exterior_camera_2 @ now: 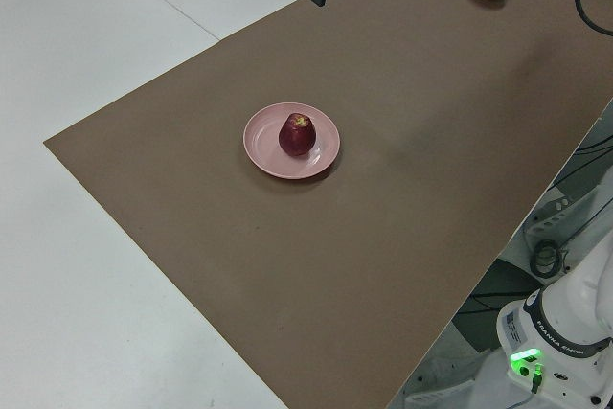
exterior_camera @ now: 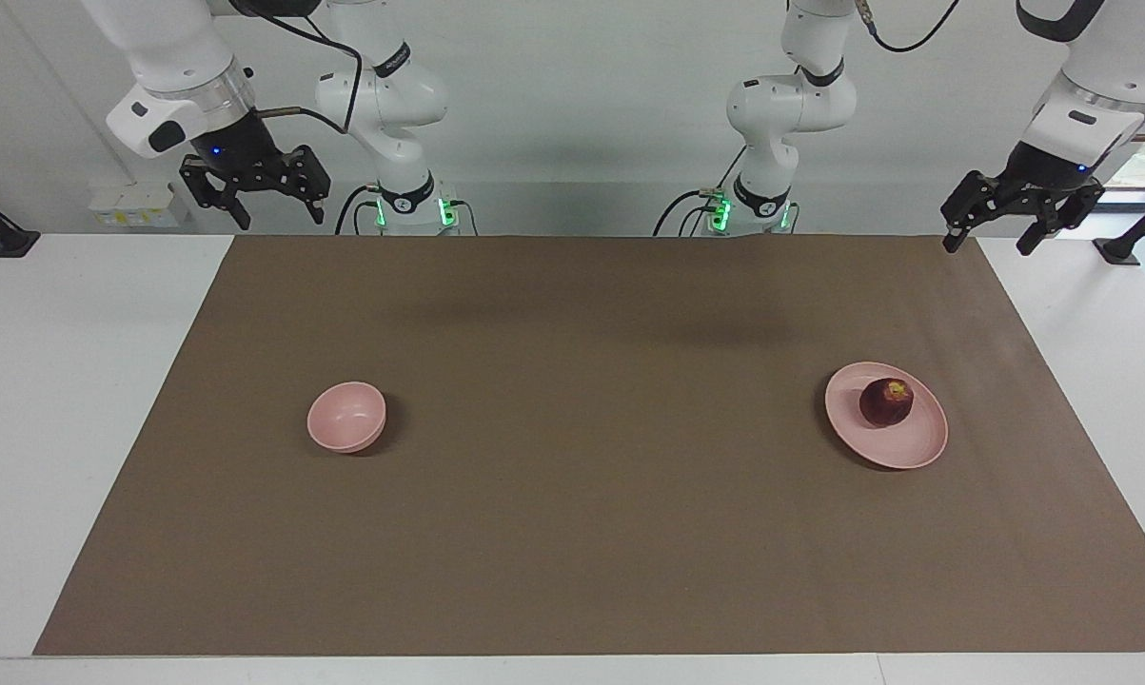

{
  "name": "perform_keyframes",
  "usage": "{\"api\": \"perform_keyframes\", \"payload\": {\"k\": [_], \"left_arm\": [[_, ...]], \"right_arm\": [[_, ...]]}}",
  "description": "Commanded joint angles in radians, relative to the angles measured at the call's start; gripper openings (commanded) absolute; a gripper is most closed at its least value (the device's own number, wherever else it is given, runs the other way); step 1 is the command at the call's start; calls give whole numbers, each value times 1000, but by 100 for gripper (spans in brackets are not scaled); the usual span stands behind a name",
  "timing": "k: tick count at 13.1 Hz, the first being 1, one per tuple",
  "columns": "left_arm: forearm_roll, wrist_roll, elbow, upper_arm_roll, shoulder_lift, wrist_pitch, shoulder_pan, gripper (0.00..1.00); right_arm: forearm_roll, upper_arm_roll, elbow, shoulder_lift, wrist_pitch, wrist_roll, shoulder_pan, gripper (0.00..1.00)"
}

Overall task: Move apple from plate to bowl
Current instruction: 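Reach the left gripper to the apple while the right gripper nears the bowl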

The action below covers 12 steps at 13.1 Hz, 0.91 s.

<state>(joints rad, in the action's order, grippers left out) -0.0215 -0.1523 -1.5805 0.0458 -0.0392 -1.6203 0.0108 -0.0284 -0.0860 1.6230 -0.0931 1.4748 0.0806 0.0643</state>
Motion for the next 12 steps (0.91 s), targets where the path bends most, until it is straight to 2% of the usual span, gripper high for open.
{"api": "perform_keyframes", "payload": {"k": [1,5,9,12], "left_arm": [[-9,-10,-108,-6,-19,-104,26,100],[-9,-10,-191,-6,-21,-150,15,100],[-9,-10,-292,-6,-8,-305,24,100],[-9,-12,-309,-6,51,-400,26,100]], "right_arm": [[-36,3,46,-19,39,-12,18,100],[-36,3,89,-22,94,-13,42,100],[-39,3,159,-17,194,-22,80,100],[-39,5,187,3,235,-56,104,100]]}}
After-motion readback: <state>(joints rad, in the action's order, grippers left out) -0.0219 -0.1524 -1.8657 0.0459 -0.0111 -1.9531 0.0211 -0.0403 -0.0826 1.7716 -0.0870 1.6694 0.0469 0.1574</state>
